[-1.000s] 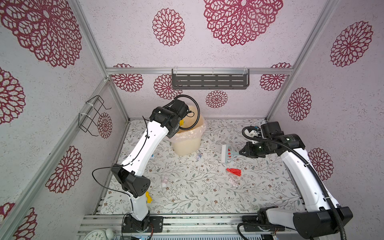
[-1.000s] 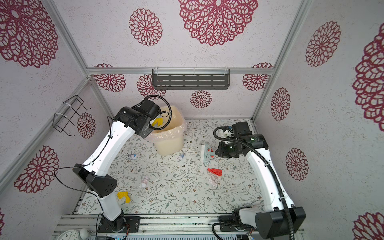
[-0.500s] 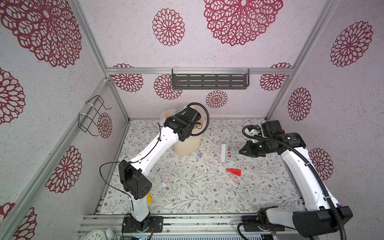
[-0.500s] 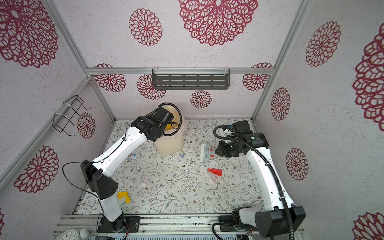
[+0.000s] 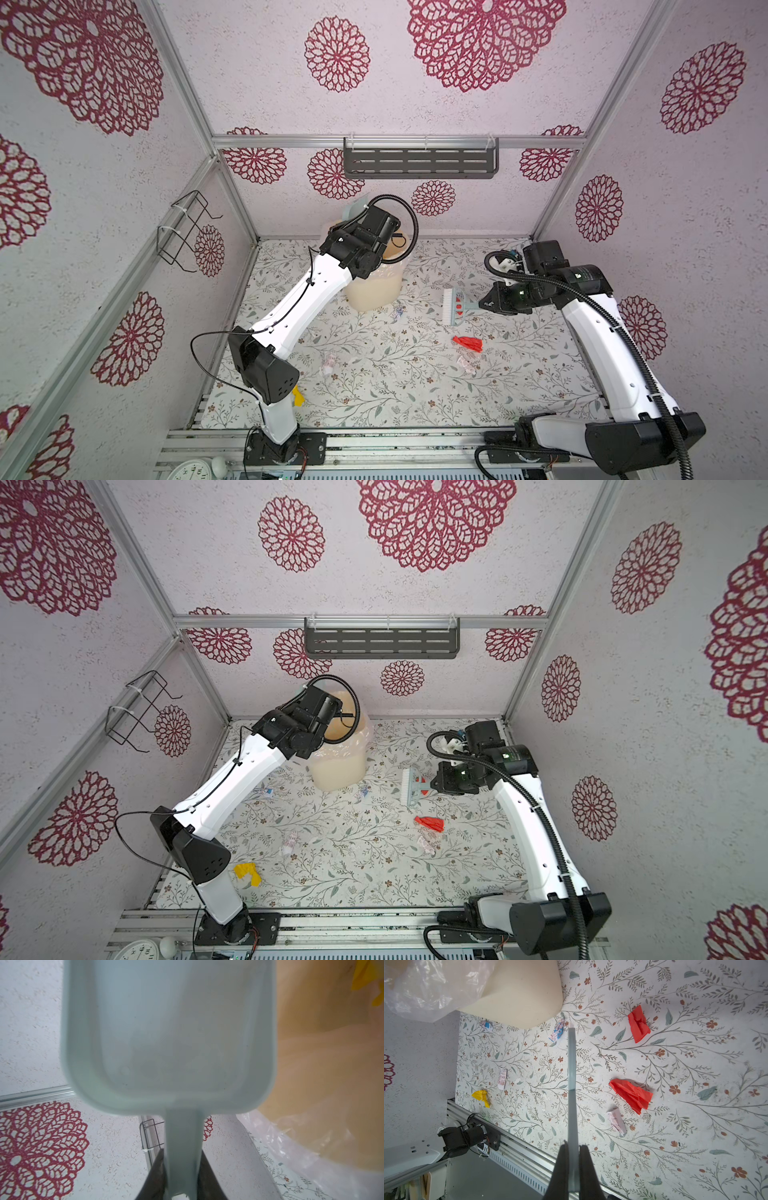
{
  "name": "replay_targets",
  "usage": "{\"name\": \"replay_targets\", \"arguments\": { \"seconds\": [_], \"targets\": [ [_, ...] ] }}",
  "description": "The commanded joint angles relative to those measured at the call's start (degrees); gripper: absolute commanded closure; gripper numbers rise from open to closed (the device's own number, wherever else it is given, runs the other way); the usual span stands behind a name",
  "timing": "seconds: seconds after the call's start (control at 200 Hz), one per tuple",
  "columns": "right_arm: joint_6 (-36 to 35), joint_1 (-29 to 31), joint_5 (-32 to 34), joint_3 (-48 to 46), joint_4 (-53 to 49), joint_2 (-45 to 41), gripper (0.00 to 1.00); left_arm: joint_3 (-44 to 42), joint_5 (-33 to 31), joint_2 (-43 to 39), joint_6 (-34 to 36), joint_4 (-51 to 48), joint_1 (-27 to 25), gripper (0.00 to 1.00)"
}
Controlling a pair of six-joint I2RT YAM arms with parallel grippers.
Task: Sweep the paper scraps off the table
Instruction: 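Tilt the teal dustpan over the trash bin with the left gripper, then lower the dustpan beside the pink scrap with the left while the right approaches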
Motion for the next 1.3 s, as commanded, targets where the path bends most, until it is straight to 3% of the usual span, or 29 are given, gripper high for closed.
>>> {"name": "replay_targets", "arguments": {
  "seconds": [0.0,0.17,0.33,0.415,0.676,0.911,1.296],
  "targets": [
    [-2.4,-0.3,4.5,-0.6,-1.7,-0.6,1.00,5.5,6.6,-1.6,-10.9,-5.5,-1.9,1.00],
    [-2.4,-0.3,13.2,-1.1,-4.1,-1.4,1.00,4.8,14.7,-2.5,-20.0,-7.8,-6.1,1.00],
    [-0.2,-0.2,15.3,-3.6,-5.1,-2.8,1.00,1.6,23.6,-3.4,-27.7,-9.0,-8.5,1.00],
    [1.6,0.3,15.7,-4.9,-5.3,-4.4,1.00,-2.2,28.9,-5.1,-30.5,-7.6,-9.6,1.00],
    [8.0,7.6,27.6,-5.8,-13.3,-5.6,1.00,-16.1,42.9,-10.5,-36.3,-2.0,-10.8,1.00],
    [13.9,13.7,28.7,-10.4,-14.6,-7.0,1.00,-29.4,55.1,-13.5,-41.3,5.0,-12.5,1.00],
    [15.4,17.7,27.1,-16.4,-14.3,-6.9,1.00,-38.1,61.3,-14.8,-45.5,6.9,-14.8,1.00]
  ]
}}
